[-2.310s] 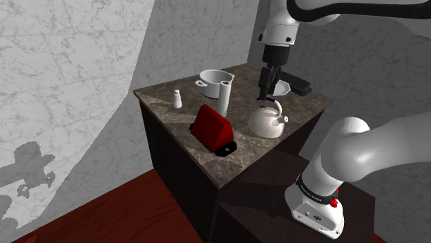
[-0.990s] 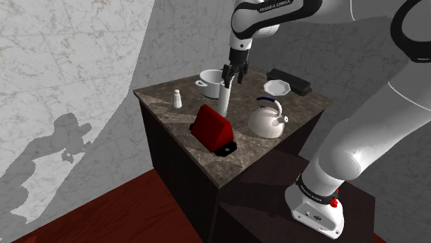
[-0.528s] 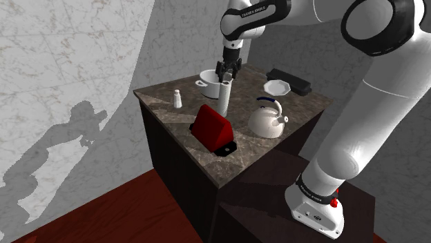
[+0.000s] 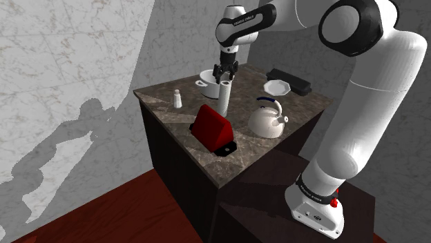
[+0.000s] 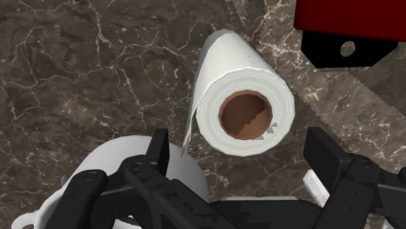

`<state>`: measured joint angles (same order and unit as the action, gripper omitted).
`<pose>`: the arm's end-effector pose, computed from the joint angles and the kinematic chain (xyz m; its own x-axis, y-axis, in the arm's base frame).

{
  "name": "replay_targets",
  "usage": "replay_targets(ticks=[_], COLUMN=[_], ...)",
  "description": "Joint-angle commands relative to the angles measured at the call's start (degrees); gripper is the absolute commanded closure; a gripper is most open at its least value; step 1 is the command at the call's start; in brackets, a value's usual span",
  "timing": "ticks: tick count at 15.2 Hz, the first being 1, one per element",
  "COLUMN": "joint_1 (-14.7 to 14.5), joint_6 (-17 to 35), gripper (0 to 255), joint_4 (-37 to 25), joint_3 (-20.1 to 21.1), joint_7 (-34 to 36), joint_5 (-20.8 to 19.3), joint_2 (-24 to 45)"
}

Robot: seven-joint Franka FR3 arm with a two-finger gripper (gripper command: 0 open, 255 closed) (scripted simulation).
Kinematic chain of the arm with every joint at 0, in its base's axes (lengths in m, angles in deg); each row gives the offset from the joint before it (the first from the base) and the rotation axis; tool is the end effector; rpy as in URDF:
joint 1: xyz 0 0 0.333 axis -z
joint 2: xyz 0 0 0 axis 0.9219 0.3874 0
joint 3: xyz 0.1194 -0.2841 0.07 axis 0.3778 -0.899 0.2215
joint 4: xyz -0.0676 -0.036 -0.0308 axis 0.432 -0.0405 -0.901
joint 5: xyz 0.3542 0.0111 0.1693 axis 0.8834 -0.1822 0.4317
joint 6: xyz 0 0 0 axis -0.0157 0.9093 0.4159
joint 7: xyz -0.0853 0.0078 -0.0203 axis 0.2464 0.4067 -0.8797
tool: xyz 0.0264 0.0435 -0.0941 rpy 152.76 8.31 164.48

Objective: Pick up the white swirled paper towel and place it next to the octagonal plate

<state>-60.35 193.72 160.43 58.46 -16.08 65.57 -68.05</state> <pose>0.5815 -0.1615 0.4343 0.9810 -0.1922 0.0250 -0.1928 -0.9810 0.0224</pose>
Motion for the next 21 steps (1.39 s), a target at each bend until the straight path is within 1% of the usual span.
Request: replay_targets(ticks=[1,3,10,11,20,21], joint_1=[0.11,0.14,0.14,0.14,0.14,0.13], joint_6=[1.41,2.51,2.51,2.51,2.51,1.8], gripper=[0,0,0,255,255,255], joint_4=[0.68,1.35,1.35,1.35,1.35,0.9], joint_3=[-0.04,-0.04,-0.04,-0.04,-0.03,-0.04], joint_7=[-0.17,-0.23,-0.23,-0.23,-0.23,-0.21], joint_5=[0.12,0.2,0.2,0.2,0.2,0.15], joint_2=[0.69,1.13,1.13,1.13,1.13,0.87])
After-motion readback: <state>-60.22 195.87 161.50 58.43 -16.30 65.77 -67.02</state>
